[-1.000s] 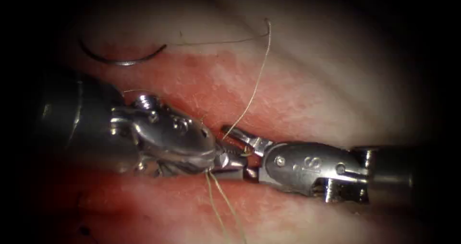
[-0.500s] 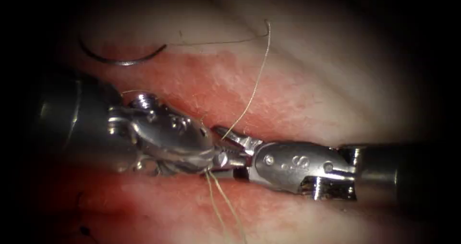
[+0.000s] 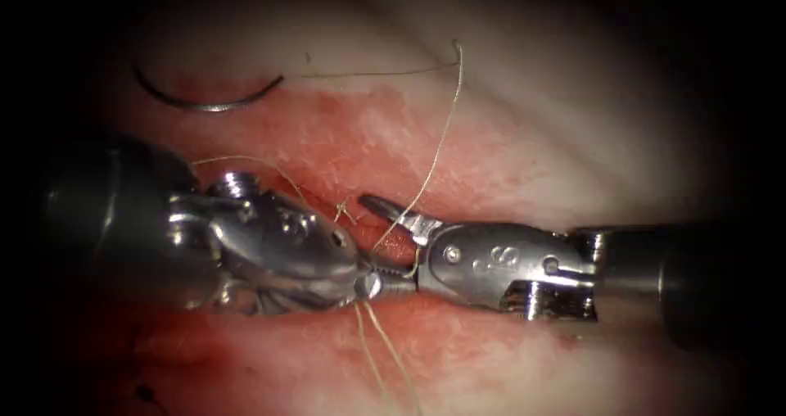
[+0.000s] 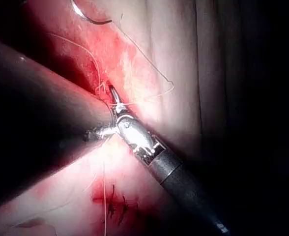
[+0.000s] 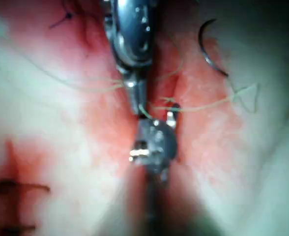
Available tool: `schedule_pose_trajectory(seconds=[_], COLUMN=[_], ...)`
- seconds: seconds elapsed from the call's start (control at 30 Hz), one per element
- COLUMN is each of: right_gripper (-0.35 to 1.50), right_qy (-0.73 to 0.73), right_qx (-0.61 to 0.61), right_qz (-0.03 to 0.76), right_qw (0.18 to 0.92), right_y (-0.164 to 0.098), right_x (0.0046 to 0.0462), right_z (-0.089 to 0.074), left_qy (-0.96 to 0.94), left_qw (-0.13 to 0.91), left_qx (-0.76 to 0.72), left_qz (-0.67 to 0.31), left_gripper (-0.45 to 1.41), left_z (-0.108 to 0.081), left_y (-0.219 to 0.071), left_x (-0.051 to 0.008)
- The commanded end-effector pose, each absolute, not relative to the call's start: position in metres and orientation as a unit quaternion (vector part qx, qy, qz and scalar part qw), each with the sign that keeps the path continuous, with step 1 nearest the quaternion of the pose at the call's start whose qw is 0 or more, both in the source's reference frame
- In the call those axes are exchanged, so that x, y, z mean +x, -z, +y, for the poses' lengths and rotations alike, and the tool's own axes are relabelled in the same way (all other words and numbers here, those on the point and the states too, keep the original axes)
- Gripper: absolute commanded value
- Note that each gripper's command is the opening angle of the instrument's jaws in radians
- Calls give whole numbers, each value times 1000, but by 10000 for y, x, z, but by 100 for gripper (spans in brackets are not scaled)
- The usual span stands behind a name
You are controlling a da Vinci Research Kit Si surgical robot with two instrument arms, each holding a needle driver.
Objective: Wound Closure
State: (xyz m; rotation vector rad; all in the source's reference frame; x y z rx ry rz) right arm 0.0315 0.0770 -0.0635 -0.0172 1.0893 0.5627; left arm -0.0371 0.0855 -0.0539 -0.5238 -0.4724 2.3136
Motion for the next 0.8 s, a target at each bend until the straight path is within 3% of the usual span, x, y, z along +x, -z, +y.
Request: schedule_pose_trajectory(seconds=[0.03,0.1,0.13,0.47,0.57,0.63,0.8], right_gripper=[101,51,-35,-35,116,136,148], right_qy=[-261,-254,-234,-215,-226,-227,-225], right_qx=[-6,1,11,24,-2,-4,1], right_qz=[514,519,530,514,515,515,494], right_qw=[817,816,815,830,827,827,840], right_y=[631,629,629,627,627,628,635], right_x=[322,322,322,318,316,312,276], right_z=[767,764,763,766,766,766,762], left_qy=[-895,-895,-895,-896,-896,-894,-883], left_qw=[353,353,353,350,350,350,337], left_qx=[-203,-203,-203,-204,-203,-210,-250], left_qz=[-183,-183,-183,-183,-183,-187,-209], left_gripper=[-35,-35,-35,-35,-35,-35,-35], left_z=[852,852,852,851,851,852,859], left_y=[533,533,533,534,537,543,576], left_x=[-377,-377,-377,-375,-373,-369,-351])
